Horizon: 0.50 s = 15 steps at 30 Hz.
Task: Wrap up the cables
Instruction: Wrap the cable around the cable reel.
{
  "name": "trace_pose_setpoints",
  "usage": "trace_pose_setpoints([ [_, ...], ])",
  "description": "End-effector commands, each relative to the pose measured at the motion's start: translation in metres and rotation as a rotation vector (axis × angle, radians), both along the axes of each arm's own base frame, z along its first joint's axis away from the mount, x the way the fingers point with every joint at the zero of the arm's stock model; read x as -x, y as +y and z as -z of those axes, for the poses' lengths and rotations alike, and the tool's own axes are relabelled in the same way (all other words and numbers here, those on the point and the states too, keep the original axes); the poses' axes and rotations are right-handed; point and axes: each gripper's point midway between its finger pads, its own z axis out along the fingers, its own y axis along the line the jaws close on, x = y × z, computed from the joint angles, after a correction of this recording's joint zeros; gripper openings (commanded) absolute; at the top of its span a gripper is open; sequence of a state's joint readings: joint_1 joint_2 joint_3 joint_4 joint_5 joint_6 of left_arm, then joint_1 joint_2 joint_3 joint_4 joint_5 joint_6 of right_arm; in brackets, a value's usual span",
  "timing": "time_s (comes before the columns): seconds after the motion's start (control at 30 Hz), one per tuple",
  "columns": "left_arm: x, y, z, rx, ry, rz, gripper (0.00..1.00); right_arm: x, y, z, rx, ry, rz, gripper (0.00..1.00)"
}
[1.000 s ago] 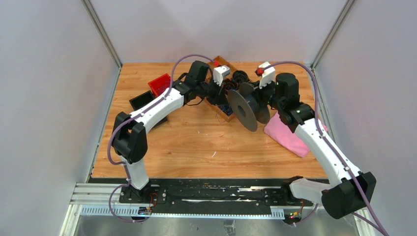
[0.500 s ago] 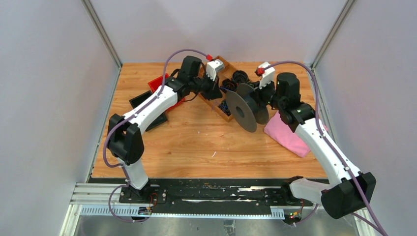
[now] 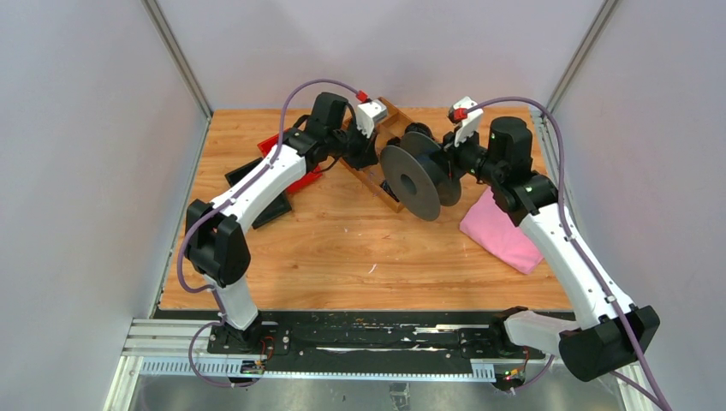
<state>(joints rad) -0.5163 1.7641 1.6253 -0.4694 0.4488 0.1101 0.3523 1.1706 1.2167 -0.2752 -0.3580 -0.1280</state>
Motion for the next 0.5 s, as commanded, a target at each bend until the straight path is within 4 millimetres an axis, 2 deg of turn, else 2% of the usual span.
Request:
trace_pose_setpoints([
  [0.0, -0.021, 0.032, -0.007, -0.076, -0.075, -0.102, 0.06, 0.005, -0.011, -0.039, -0.054, -0.063, 0.021, 0.01],
  [0.23, -0.022, 0.034, -0.005, -0.055, -0.073, -0.111, 0.11, 0.005, -0.012, -0.050, -0.094, -0.048, 0.031, 0.01],
  [0.47, -0.022, 0.023, 0.007, 0.011, -0.017, -0.097, 0.13, 0.007, -0.010, -0.066, -0.132, -0.042, 0.023, 0.01],
])
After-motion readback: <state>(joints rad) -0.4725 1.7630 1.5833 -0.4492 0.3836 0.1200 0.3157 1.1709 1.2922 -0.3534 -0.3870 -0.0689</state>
